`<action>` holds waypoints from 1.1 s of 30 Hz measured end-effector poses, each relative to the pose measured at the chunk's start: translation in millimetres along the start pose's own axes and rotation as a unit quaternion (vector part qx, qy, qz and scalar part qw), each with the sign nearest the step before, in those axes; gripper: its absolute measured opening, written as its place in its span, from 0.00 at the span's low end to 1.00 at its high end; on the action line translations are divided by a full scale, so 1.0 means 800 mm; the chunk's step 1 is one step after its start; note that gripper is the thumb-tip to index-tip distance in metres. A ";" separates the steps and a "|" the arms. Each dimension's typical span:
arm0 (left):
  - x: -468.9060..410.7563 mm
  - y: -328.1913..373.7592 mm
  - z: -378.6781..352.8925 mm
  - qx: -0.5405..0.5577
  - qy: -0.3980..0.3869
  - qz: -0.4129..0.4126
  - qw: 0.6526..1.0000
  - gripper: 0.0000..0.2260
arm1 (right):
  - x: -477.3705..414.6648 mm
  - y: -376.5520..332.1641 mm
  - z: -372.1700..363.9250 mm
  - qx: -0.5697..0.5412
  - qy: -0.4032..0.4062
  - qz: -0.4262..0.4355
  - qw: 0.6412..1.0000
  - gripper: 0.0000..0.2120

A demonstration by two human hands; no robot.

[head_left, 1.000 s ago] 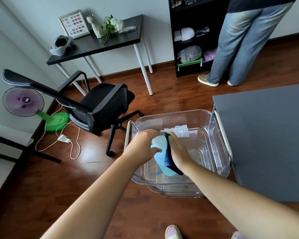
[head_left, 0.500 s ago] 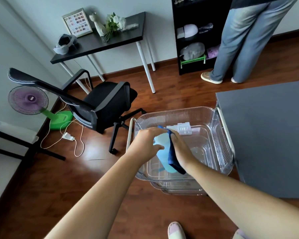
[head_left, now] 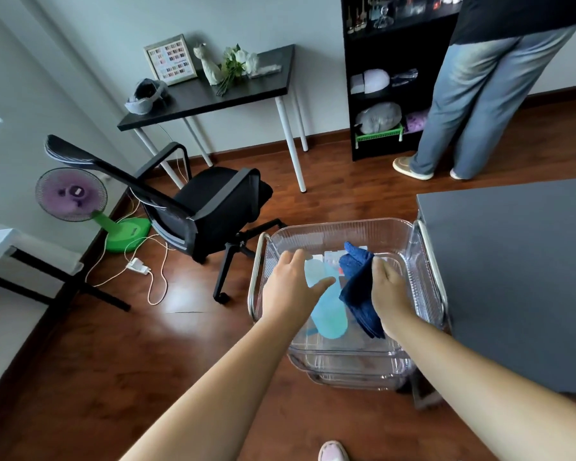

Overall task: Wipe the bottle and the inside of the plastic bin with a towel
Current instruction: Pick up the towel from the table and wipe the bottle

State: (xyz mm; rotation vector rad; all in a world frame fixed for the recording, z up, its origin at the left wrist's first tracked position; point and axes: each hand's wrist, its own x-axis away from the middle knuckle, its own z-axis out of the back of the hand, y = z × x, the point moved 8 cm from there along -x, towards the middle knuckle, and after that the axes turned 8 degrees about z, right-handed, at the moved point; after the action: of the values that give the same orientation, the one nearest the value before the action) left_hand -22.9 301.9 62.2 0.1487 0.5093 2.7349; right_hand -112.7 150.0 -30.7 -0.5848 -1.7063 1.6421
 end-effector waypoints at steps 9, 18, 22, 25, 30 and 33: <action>-0.021 0.024 0.006 -0.006 -0.112 -0.113 0.987 0.21 | 0.015 -0.019 0.011 -0.024 -0.043 0.039 0.998 0.15; -0.012 0.008 0.002 0.009 -0.033 -0.043 0.999 0.23 | 0.040 -0.014 -0.009 -0.040 -0.090 0.062 0.993 0.14; -0.015 0.018 0.002 0.008 -0.051 -0.080 0.995 0.22 | 0.061 -0.013 -0.044 -0.023 -0.144 0.129 0.981 0.18; -0.017 0.020 0.004 0.008 -0.076 -0.100 0.992 0.24 | 0.051 -0.015 -0.061 -0.015 -0.157 0.150 0.976 0.18; -0.020 0.019 0.005 0.008 -0.082 -0.108 0.991 0.24 | -0.021 -0.011 -0.103 0.038 -0.258 0.046 0.964 0.17; -0.021 0.016 0.002 0.009 -0.084 -0.105 0.991 0.25 | -0.016 -0.008 -0.100 -0.001 -0.230 0.052 0.972 0.18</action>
State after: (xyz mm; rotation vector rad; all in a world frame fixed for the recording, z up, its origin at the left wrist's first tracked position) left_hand -11.3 285.3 68.1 0.3089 0.4739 2.4868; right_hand -44.9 194.2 -29.7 -0.3094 -2.0292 1.9634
